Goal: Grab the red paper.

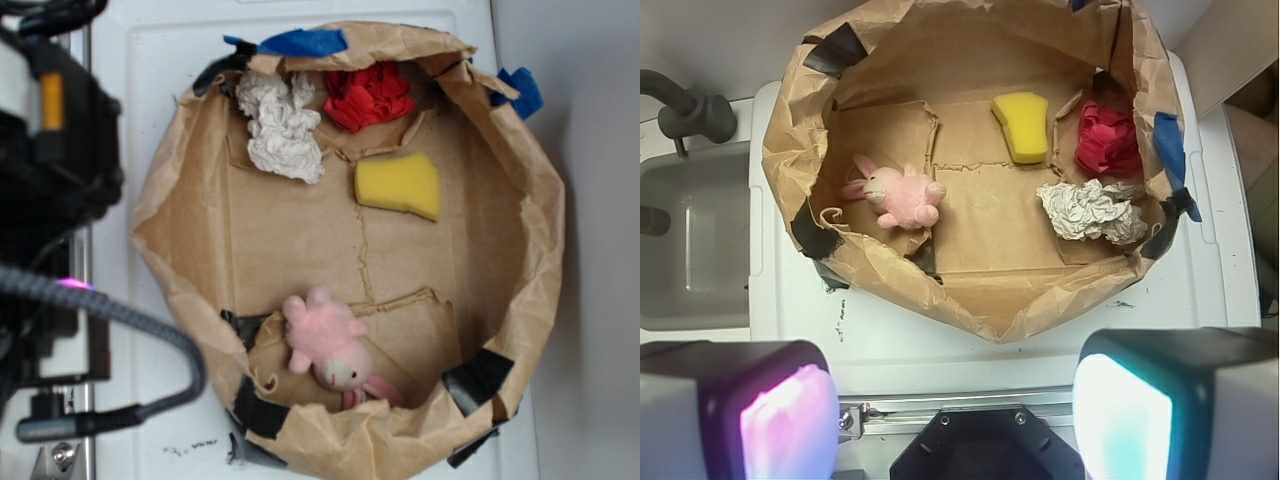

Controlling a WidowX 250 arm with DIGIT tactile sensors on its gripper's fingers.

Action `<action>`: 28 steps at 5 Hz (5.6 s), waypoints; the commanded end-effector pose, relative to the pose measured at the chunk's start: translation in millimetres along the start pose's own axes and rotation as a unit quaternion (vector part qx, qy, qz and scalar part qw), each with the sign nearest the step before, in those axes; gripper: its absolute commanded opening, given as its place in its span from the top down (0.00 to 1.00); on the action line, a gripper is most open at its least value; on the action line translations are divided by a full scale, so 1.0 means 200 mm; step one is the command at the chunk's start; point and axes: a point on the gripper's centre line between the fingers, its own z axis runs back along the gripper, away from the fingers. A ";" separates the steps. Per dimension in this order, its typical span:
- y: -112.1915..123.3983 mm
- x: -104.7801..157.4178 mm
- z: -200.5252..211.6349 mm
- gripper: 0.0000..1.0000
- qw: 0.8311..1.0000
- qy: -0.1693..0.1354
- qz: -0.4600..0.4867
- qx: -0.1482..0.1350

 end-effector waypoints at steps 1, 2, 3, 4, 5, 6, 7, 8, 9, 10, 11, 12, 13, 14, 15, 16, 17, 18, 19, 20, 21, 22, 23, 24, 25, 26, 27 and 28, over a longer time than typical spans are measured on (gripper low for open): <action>-0.04 0.16 -0.08 0.00 0.997 -0.047 0.058 0.015; -0.07 0.33 -0.17 0.00 0.992 -0.040 0.116 0.015; -0.06 0.43 -0.23 0.00 0.981 -0.035 0.193 0.004; 0.03 0.49 -0.36 0.00 0.954 -0.047 0.295 0.000; 0.05 0.49 -0.46 0.00 0.938 -0.086 0.335 0.003; 0.09 0.51 -0.55 0.00 0.931 -0.094 0.352 0.020; 0.12 0.52 -0.59 0.00 0.929 -0.103 0.352 0.040; 0.14 0.53 -0.62 0.00 0.936 -0.105 0.334 0.040; 0.17 0.49 -0.61 0.00 0.935 -0.130 0.325 0.060; 0.25 0.50 -0.62 0.00 0.934 -0.158 0.313 0.072; 0.31 0.53 -0.64 0.00 0.934 -0.169 0.305 0.076; 0.33 0.56 -0.65 0.00 0.938 -0.169 0.291 0.078; 0.34 0.57 -0.63 0.00 0.944 -0.153 0.282 0.080; 0.34 0.57 -0.63 0.00 0.944 -0.153 0.282 0.080; 0.34 0.57 -0.63 0.00 0.944 -0.153 0.282 0.080; 0.34 0.57 -0.63 0.00 0.944 -0.153 0.282 0.080; 0.34 0.57 -0.63 0.00 0.944 -0.153 0.282 0.080; 0.37 0.57 -0.70 0.00 0.935 -0.138 0.312 0.097; 0.38 0.59 -0.73 0.00 0.935 -0.140 0.306 0.111; 0.41 0.63 -0.79 0.00 0.931 -0.150 0.310 0.123; 0.42 0.70 -0.81 0.00 0.926 -0.144 0.326 0.124; 0.40 0.73 -0.82 0.00 0.924 -0.139 0.335 0.119; 0.39 0.71 -0.81 0.00 0.926 -0.147 0.330 0.111; 0.41 0.68 -0.81 0.00 0.927 -0.150 0.324 0.117; 0.45 0.65 -0.82 0.00 0.922 -0.152 0.331 0.130; 0.47 0.62 -0.82 0.00 0.913 -0.153 0.354 0.132; 0.49 0.57 -0.79 0.00 0.904 -0.157 0.375 0.133; 0.54 0.56 -0.79 0.00 0.897 -0.167 0.388 0.132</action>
